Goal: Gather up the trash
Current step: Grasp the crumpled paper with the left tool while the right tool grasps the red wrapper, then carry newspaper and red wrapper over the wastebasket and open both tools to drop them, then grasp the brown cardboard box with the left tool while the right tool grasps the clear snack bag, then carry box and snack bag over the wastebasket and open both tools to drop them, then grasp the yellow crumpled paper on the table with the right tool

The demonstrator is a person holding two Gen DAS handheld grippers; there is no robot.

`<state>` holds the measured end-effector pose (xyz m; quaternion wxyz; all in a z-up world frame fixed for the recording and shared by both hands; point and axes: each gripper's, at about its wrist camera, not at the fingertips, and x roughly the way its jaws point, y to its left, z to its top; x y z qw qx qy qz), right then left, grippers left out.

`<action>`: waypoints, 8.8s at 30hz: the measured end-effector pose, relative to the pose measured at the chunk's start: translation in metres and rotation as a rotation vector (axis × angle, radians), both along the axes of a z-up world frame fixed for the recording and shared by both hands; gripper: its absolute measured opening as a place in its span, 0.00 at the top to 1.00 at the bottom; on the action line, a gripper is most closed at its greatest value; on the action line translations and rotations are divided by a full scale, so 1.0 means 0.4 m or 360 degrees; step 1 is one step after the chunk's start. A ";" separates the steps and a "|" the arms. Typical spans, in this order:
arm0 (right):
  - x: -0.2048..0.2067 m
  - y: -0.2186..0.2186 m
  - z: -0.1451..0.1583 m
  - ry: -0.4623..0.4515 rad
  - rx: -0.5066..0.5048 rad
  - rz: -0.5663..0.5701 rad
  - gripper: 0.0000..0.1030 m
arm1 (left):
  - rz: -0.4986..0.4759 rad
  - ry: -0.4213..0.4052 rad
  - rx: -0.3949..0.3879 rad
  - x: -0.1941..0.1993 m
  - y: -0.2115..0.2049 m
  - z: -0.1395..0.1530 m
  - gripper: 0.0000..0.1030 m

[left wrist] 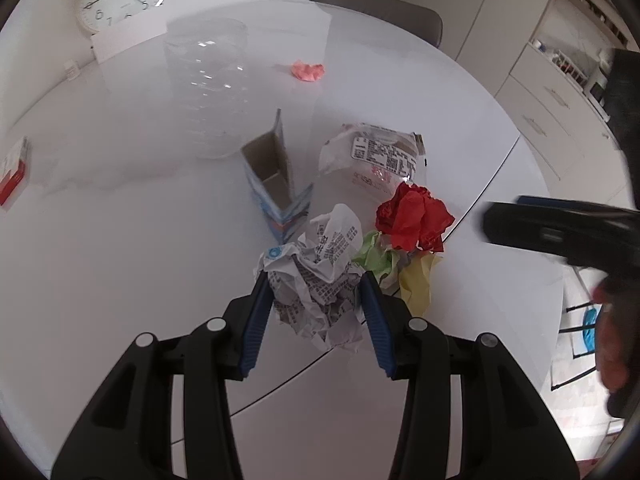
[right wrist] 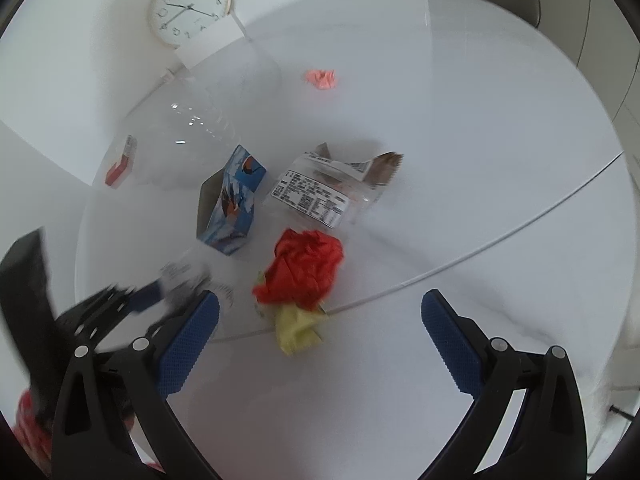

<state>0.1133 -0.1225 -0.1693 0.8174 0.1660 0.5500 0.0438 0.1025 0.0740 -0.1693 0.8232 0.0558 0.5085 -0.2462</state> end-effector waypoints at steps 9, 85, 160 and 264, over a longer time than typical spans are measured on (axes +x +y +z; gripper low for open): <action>0.076 0.011 -0.099 0.0186 0.0209 -0.0138 0.25 | 0.0057 -0.0061 0.0005 -0.031 0.054 0.066 0.57; -0.865 -0.656 -0.113 0.0258 -0.0201 -0.0768 0.08 | -0.0920 0.0060 0.0002 -0.610 -0.727 0.146 0.08; 0.274 0.093 -0.099 -0.0030 -0.0493 0.1152 0.25 | 0.0408 0.0148 0.0072 0.185 0.022 -0.006 0.73; -0.813 -0.657 0.031 0.0236 -0.0477 -0.0668 0.07 | -0.0947 -0.0018 0.0105 -0.596 -0.715 0.205 0.09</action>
